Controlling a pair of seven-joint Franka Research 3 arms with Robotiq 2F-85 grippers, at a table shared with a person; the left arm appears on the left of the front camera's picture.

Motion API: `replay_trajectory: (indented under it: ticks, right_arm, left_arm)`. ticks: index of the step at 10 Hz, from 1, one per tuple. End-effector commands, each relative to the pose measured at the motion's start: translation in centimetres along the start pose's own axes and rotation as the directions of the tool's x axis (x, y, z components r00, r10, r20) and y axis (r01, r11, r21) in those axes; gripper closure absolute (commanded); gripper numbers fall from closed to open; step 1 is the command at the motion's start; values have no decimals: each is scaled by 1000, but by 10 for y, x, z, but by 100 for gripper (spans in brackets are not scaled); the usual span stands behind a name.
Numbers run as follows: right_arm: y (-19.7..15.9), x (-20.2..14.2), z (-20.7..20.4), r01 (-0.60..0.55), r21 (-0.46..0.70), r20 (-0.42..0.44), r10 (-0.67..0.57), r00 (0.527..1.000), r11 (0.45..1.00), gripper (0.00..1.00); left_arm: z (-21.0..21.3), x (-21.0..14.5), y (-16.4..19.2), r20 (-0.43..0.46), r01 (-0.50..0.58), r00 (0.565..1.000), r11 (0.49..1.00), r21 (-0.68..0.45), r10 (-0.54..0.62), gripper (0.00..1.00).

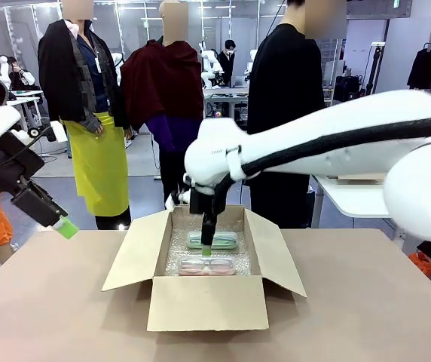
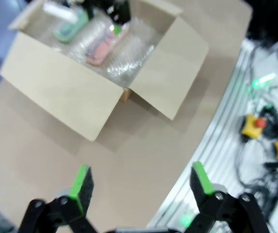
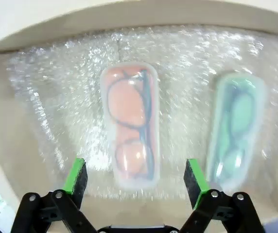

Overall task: Pack the glasses set securely to prepare it for shipping.
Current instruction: Position the Package Box on the left side of the table.

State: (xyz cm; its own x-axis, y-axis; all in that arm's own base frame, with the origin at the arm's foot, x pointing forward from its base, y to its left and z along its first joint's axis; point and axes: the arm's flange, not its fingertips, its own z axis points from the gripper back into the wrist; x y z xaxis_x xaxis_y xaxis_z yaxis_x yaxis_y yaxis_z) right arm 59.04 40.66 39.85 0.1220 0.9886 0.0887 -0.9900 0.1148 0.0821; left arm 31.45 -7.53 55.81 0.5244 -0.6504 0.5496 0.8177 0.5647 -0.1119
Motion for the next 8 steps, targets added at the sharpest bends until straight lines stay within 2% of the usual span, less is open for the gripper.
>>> replay_trajectory:
  ticks: [1,3,5,6,8]
  right_arm:
    - [34,-43,47,160,-79,73,-154,985,984,0]
    - [54,-94,85,342,-129,180,-317,931,931,0]
    - [75,-149,101,511,-129,315,-453,834,850,0]
    - [83,-182,101,590,-108,340,-528,778,800,0]
    - [101,-237,108,737,-60,416,-654,632,673,0]
  left_arm:
    - [-6,15,26,17,-160,987,986,-56,161,0]
    - [-19,19,50,28,-260,964,962,-84,263,0]
    - [-34,22,79,46,-316,944,934,-165,327,0]
    - [-40,20,99,77,-321,935,920,-223,345,0]
    - [-57,11,135,51,-395,898,850,-350,438,0]
